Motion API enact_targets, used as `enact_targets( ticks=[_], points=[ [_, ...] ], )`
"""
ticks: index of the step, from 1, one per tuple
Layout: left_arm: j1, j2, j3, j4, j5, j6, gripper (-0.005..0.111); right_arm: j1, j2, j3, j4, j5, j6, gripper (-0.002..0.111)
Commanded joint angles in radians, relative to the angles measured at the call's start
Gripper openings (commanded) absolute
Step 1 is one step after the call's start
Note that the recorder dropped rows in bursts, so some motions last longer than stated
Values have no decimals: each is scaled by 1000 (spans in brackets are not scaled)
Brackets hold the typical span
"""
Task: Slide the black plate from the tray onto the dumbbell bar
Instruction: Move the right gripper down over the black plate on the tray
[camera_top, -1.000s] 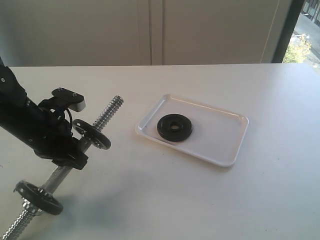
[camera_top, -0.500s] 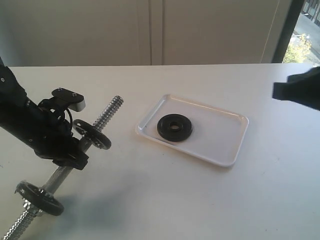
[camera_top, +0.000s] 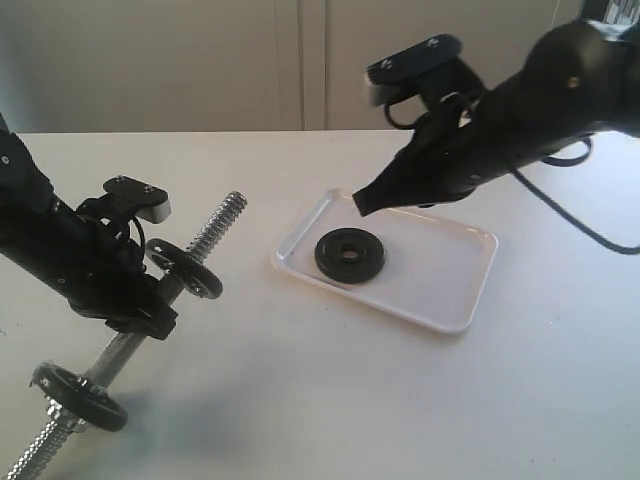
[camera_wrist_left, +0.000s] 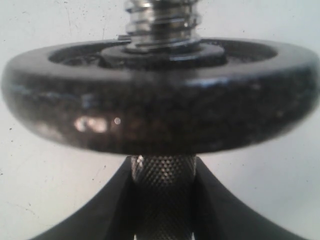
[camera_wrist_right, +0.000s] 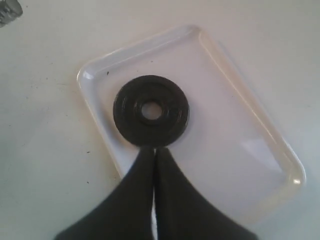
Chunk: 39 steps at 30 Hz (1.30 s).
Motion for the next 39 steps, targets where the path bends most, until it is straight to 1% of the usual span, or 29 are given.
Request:
enact_targets(
  ticks=[1,4,9,11,13,15,16,19,21,22,23,28,32,34,35,37,39],
  points=[
    [-3,-48,-16,-70,-3,-6,0,42,137,-131,-86,36,-3,0],
    [-3,-48,-16,-70,-3,-6,0,50,221,-201,-97,46,20,0],
    [-3,-48,-16,-70,-3,-6,0,48,322,-264,-102,39,38,1],
    [-3,-48,-16,-70,-3,-6,0,47,344,-278,-102,37,38,5],
    [-3,-48,-16,-70,-3,-6,0,47,362,-291,-102,37,38,17],
    [-3,-48,-16,-70,-3,-6,0,47,370,-299,-102,29,38,35],
    [-3,-48,-16,-70,-3,-6,0,47,373,-299,-102,27,38,51],
    [-3,-48,-16,-70,-3,-6,0,47,379,-299,-102,26,36,85],
    [-3,-48,-16,-70,-3,-6,0,47,383,-299,-102,26,34,97],
    [-3,-48,-16,-70,-3,-6,0,47,390,-299,-102,26,32,101],
    [-3,-48,-16,-70,-3,-6,0,47,394,-299,-102,24,32,102],
    [-3,-48,-16,-70,-3,-6,0,47,431,-299,-102,24,46,102],
    [-3,-48,-16,-70,-3,-6,0,47,453,-326,-138,41,134,102],
    [-3,-48,-16,-70,-3,-6,0,47,465,-373,-180,104,186,102],
    [-3,-48,-16,-70,-3,-6,0,47,477,-409,-196,169,200,102],
    [-3,-48,-16,-70,-3,-6,0,47,506,-491,-205,284,199,102],
    [-3,-48,-16,-70,-3,-6,0,47,534,-548,-205,351,199,102]
  ],
)
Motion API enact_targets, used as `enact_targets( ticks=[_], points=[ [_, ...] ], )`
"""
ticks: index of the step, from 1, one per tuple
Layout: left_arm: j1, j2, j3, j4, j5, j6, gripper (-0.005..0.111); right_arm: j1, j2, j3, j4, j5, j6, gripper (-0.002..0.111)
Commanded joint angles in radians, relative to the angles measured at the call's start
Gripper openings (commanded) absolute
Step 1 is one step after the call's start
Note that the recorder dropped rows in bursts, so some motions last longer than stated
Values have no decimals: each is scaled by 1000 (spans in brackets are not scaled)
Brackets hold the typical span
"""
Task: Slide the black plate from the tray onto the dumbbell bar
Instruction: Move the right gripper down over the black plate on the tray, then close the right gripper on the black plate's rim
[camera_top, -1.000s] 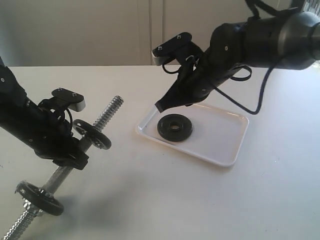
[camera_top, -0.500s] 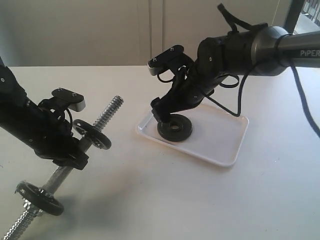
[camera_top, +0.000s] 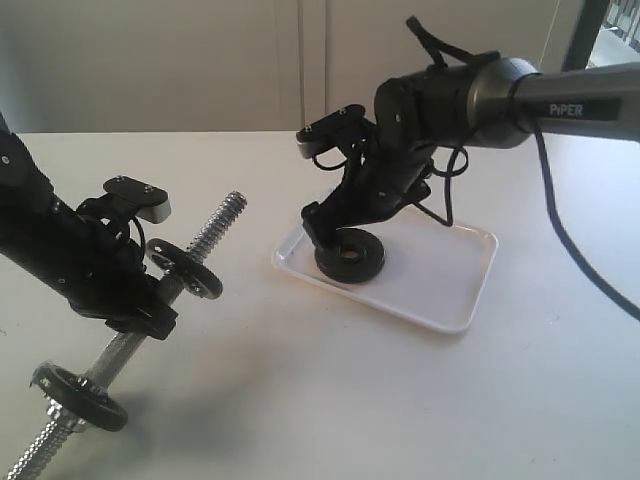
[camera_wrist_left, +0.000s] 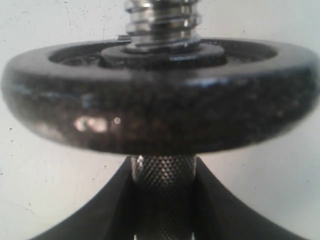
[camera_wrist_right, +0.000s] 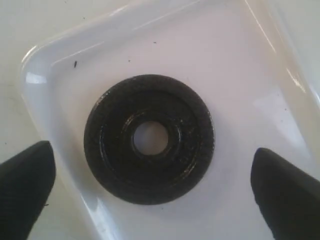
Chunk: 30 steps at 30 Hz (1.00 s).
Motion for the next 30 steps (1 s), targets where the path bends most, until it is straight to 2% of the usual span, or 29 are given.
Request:
enact_targets(
  ticks=[1,10,30],
  points=[
    [-3,-48,-16,-70,-3,-6,0,-1,67,-159,-19,202,19,102],
    [-3,-48,-16,-90,-3,-6,0,-1,179,-235,-17,201,19,102],
    [-3,-48,-16,-92,-5,-6,0,-1,252,-235,-17,194,17,102]
  ],
)
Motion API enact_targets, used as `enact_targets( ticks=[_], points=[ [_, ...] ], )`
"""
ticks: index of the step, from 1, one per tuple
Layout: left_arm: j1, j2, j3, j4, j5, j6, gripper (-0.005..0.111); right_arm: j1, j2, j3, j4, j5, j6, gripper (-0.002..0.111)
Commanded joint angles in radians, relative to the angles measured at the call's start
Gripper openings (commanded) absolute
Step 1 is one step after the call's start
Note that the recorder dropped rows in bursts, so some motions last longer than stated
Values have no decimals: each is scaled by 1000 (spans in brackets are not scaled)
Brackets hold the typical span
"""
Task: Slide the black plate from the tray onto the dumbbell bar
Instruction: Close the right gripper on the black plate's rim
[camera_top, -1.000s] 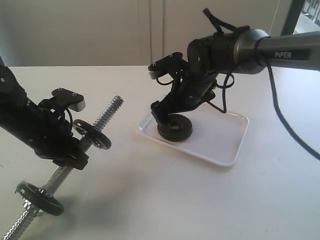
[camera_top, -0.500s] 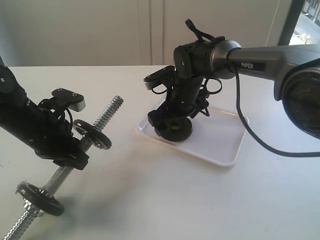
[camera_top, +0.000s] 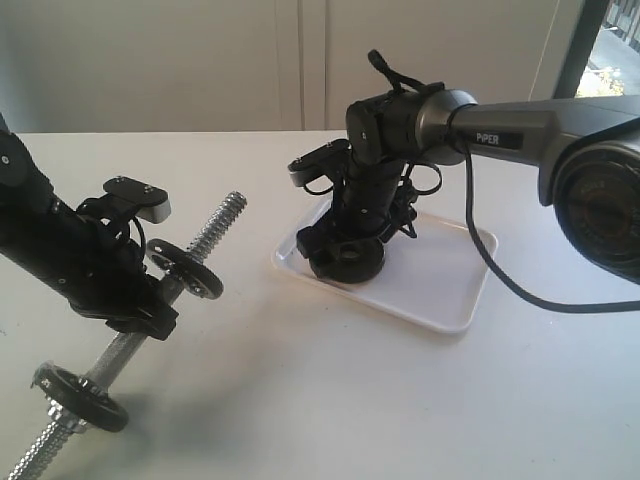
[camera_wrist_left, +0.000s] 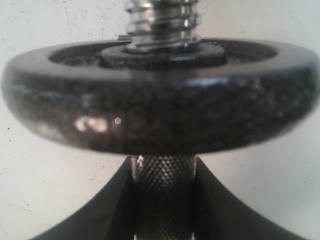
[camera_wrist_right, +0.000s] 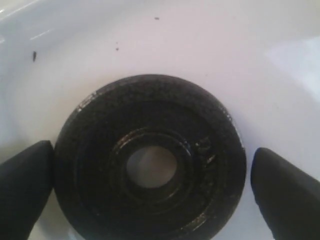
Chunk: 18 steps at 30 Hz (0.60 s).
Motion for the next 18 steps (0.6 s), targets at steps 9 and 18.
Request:
enact_targets(
  ticks=[9,18],
  points=[
    [-3,-48,-16,-86,-5,-6,0,-1,56,-2,-3,33,-3,102],
    [-3,-48,-16,-86,-5,-6,0,-1,56,-2,-6,78,-3,99]
  ],
)
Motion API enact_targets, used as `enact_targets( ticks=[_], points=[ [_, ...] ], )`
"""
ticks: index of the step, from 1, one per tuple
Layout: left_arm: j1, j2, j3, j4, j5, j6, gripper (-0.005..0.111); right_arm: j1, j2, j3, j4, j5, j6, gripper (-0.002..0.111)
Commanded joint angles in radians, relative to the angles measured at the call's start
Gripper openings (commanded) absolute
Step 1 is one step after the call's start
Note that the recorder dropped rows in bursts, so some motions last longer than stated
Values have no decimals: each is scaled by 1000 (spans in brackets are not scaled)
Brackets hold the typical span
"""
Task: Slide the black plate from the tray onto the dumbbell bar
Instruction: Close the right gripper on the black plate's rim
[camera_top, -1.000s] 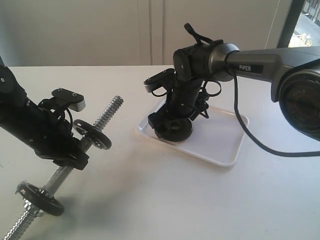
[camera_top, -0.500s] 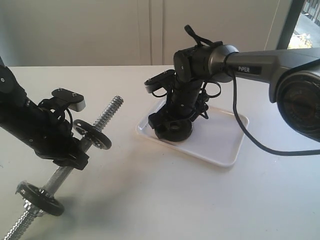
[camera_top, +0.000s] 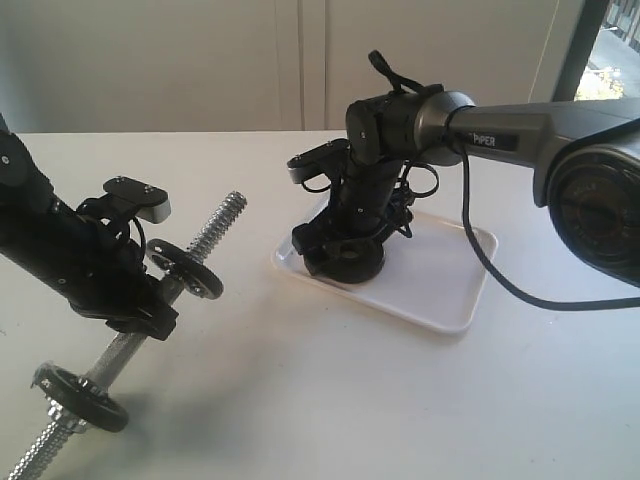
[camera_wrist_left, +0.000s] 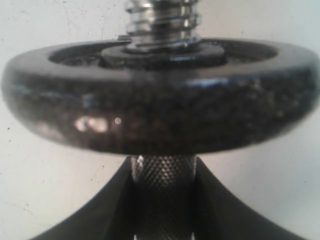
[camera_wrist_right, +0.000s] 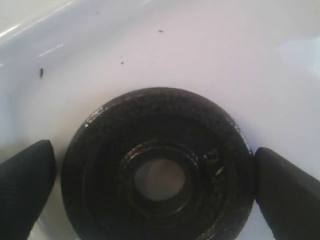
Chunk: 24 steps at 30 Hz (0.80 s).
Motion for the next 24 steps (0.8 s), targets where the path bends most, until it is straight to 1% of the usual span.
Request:
enact_targets(
  ticks=[1,7,14,15,17,19,23,24],
  points=[
    [-3,-48,-16,-86,-5,-6,0,-1,34,15,-38,71,-10,97],
    [-3,-48,-16,-86,-5,-6,0,-1,41,-18,-66,132,-10,89],
    [-3,-48,-16,-86,-5,-6,0,-1,43,-18,-89,156,-10,88],
    [-3,-48,-16,-86,-5,-6,0,-1,43,-18,-100,163,-10,86],
    [-3,-48,-16,-86,-5,-6,0,-1,43,-18,-117,170,-10,79],
    [-3,-48,-16,-86,-5,-6,0,-1,43,-18,-119,180,-10,70],
    [-3,-48,-16,-86,-5,-6,0,-1,43,-18,-136,174,12,44],
    [-3,-48,-16,-86,-5,-6,0,-1,43,-18,-138,161,22,35]
  ],
)
